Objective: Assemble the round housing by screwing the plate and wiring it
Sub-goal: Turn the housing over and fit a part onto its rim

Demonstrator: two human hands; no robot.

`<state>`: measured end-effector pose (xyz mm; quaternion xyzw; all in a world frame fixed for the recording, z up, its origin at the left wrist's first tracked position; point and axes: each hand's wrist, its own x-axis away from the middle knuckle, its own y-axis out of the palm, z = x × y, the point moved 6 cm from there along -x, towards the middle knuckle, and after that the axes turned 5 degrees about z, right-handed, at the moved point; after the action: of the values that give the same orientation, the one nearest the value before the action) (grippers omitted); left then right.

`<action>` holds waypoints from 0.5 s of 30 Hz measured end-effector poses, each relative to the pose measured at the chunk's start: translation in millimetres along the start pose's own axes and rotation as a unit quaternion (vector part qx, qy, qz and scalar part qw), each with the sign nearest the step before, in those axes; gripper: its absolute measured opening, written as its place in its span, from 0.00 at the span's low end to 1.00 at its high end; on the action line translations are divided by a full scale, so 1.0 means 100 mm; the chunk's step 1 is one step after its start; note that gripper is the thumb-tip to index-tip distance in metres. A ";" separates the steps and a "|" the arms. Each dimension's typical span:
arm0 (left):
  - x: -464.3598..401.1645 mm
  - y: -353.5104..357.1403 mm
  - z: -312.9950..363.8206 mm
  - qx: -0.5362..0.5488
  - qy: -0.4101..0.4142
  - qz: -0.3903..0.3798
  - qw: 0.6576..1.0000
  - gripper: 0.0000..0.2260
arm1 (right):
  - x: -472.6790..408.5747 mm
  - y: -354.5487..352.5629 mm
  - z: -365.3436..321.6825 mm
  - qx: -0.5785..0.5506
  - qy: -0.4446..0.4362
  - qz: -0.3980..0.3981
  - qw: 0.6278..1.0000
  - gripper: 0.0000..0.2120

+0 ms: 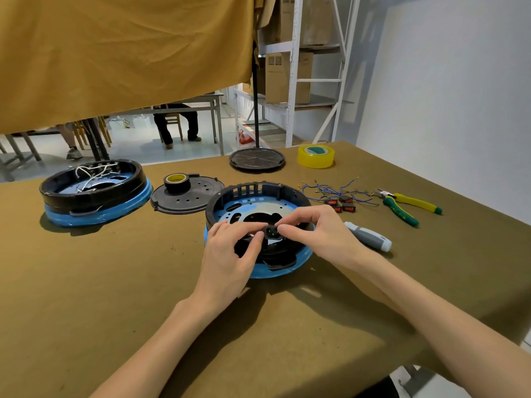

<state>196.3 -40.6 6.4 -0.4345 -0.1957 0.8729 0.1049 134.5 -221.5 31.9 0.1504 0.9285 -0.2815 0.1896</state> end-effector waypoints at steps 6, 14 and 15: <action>-0.01 -0.02 0.00 0.013 -0.015 -0.009 1.000 0.11 | -0.01 -0.02 -0.06 -0.003 -0.013 -0.040 0.999 0.12; -0.03 -0.03 0.04 0.017 -0.030 -0.013 0.999 0.11 | -0.01 -0.04 -0.06 0.005 -0.023 -0.032 0.999 0.13; -0.03 -0.03 0.05 0.015 -0.032 -0.013 0.999 0.11 | -0.02 -0.04 -0.06 0.007 -0.024 -0.033 0.999 0.13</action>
<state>194.3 -40.2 12.4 -0.4020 -0.1912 0.8879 0.1161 132.6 -221.4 39.4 0.1145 0.9263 -0.2972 0.2014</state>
